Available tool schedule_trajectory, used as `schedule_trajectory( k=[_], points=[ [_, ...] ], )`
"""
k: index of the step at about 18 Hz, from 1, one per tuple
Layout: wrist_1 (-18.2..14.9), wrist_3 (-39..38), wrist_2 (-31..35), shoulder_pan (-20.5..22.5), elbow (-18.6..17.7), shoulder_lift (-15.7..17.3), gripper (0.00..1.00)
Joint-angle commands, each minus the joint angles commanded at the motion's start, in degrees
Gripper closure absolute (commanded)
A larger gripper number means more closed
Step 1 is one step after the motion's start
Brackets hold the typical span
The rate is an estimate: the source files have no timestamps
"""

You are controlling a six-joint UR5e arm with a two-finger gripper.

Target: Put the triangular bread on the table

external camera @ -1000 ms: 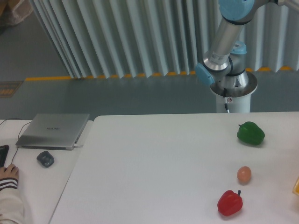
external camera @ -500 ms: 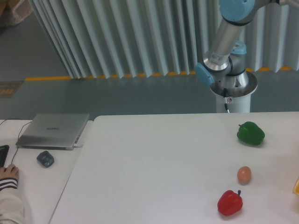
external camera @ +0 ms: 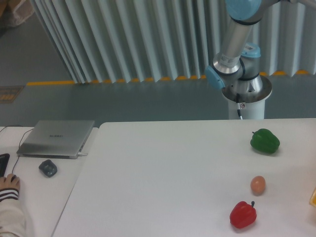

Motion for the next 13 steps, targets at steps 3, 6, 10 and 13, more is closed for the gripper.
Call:
schedule_trajectory(
  k=[3,6,10,13],
  points=[
    [0.2,-8.2,-0.9,-3.5,-1.0,0.4,0.67],
    [0.4,-10.5,-1.1,-4.7,-2.2,1.7,0.66],
    [6.4,-15.6,-0.6,-6.5,-6.3,3.8,0.66],
    [15.8,-15.3,2.2,-6.4,-11.7,6.2,0.66]
  ],
)
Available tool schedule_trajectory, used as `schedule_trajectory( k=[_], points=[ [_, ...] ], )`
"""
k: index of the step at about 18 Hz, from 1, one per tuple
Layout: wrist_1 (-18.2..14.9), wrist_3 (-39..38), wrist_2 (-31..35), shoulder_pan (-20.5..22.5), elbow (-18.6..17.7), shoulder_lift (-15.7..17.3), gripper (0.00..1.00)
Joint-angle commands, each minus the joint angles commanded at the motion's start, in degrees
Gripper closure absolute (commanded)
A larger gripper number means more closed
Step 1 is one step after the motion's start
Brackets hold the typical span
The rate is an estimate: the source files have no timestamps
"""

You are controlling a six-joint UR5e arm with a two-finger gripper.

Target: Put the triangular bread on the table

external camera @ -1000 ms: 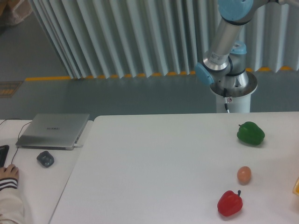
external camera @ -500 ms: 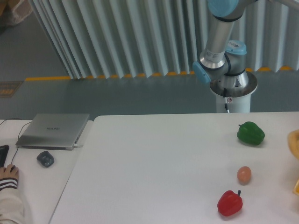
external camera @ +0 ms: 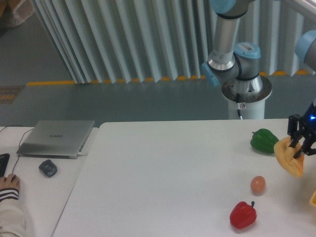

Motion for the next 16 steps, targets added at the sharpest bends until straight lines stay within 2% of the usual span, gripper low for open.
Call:
schedule_trajectory(
  k=[1,3,4,8,12,16],
  points=[
    [0.8,-0.3,3.4,-0.4,-0.9,0.6,0.66],
    [3.2,-0.4,13.5,-4.1,-0.9,0.4,0.66],
    [3.3,-0.4,15.4,-5.0,-1.2,0.2,0.66],
    [3.3,-3.4,15.2,-6.7,-1.3,-0.3,0.65],
    [3.2,-4.7,15.7,-9.1,-2.3,-2.4,0.62],
    [3.1,-4.7,15.7,-9.1,-3.4,-2.5,0.62]
  ],
)
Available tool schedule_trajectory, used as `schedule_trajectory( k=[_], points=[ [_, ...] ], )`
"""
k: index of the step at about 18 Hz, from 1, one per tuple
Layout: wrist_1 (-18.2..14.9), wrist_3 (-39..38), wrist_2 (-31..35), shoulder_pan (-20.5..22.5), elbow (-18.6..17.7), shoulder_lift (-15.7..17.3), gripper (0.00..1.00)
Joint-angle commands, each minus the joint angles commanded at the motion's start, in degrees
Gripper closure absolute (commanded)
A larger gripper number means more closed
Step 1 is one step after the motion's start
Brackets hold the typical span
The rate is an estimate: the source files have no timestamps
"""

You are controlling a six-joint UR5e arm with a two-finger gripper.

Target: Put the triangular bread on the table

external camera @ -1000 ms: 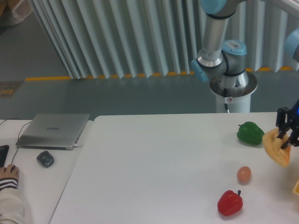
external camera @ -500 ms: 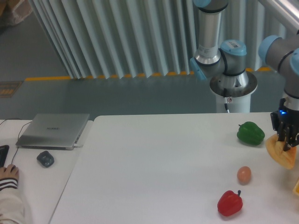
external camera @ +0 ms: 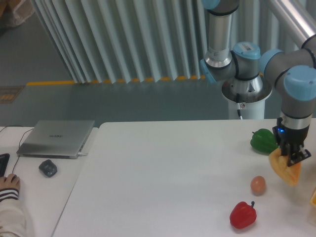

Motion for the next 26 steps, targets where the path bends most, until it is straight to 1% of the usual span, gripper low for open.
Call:
schedule_trajectory(
  k=[2,3,4,5,12,18,26],
  points=[
    [-0.1,0.1,-0.1,-0.1,-0.1,0.0,0.62],
    [0.0,0.0,-0.1,-0.1,-0.1,-0.1,0.50],
    [0.0,-0.1,-0.1,-0.1,-0.1,-0.2,0.34],
    [0.2,-0.6,0.0,-0.1,0.0,-0.3,0.00],
    [0.3,-2.0,-0.5,-0.1,1.5,0.1,0.00],
    [0.2,-1.8,-0.5,-0.2,4.8,-0.2,0.00],
    [0.4,-0.4,-1.1,-1.0,4.8,-0.1,0.00]
  ],
)
